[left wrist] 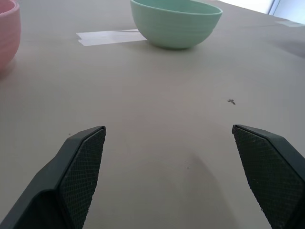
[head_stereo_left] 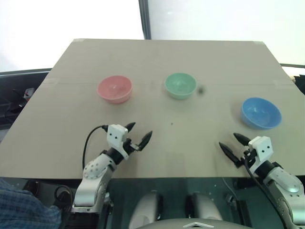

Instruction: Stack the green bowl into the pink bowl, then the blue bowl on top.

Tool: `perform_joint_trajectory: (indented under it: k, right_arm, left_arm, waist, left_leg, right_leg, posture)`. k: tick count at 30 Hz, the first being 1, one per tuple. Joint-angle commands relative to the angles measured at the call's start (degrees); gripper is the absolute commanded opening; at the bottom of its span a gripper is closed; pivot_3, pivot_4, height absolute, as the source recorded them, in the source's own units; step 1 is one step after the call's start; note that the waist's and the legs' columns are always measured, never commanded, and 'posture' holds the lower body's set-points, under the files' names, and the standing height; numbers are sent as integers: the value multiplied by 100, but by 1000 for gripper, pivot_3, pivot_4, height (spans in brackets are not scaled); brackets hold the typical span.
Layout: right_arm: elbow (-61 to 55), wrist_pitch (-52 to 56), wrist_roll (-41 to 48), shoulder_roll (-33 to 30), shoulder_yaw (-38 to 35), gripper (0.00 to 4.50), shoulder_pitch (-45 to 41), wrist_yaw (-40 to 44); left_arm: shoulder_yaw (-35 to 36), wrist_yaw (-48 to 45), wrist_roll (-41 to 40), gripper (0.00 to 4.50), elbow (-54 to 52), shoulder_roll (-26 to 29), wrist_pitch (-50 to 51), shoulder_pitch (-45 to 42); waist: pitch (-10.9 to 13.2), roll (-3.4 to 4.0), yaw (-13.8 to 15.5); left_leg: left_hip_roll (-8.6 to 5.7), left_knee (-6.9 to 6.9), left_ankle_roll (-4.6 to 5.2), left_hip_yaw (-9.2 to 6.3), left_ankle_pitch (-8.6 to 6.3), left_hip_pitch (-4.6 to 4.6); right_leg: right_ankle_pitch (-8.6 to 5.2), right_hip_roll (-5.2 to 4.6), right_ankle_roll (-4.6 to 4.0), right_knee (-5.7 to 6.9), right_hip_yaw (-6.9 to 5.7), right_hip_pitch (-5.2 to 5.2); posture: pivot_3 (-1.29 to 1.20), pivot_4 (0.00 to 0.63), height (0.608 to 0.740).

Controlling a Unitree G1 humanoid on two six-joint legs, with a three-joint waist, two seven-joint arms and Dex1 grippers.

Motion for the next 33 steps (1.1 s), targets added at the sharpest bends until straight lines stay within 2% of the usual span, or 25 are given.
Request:
perform_joint_trajectory:
  k: [1, 4, 9, 14, 22, 33]
  right_arm:
    - [-314, 4, 175, -12, -82, 3667, -68, 19]
    - [-554, 204, 459, -59, -82, 3667, -163, 132]
    - [-1351, 792, 1505, -173, -152, 3667, -412, 385]
    - [-1910, 1335, 2158, -395, -259, 3667, -752, 260]
    - [-2189, 1722, 2628, -667, -494, 3667, -975, 79]
    - [-2579, 1781, 2769, -659, -402, 3667, -1054, -66]
  left_arm:
    - [60, -20, -44, 4500, -175, 18, -102, -85]
    - [60, -8, -39, 4500, -194, 38, -46, -202]
    - [100, 56, -3, 4500, -142, 229, 351, -626]
    - [98, 553, 764, 4500, 175, 540, 248, -1298]
    - [106, 1135, 1675, 4500, 326, 1117, 972, -2246]
    - [-176, 441, 2163, 4500, 1406, 2015, 1135, -2594]
  waist:
    - [0, 0, 0]
    - [0, 0, 0]
    - [0, 0, -1]
    - [1, -4, 8]
    - [4, -9, 5]
    - [4, -10, -3]
  left_leg:
    - [0, 0, 0, 0, 0, 0]
    - [0, 0, 0, 0, 0, 0]
    - [0, 3, 0, -1, 0, 0]
    - [-1, 4, 1, -2, 0, -2]
    - [-2, 5, 2, -3, 0, -6]
    - [-1, 5, 0, -3, 0, -6]
  right_leg:
    - [0, 0, 0, 0, 0, 0]
    - [0, 0, 0, 0, 0, 0]
    - [0, 1, 1, 4, -2, 0]
    - [1, 2, 2, 3, -3, 0]
    - [2, 2, 3, 0, -4, -1]
    - [1, 3, 2, 2, -4, -4]
  posture:
    - [0, 150, 740]
    - [0, 150, 740]
    - [0, 150, 740]
    - [0, 150, 740]
    - [0, 150, 740]
    - [0, 150, 740]
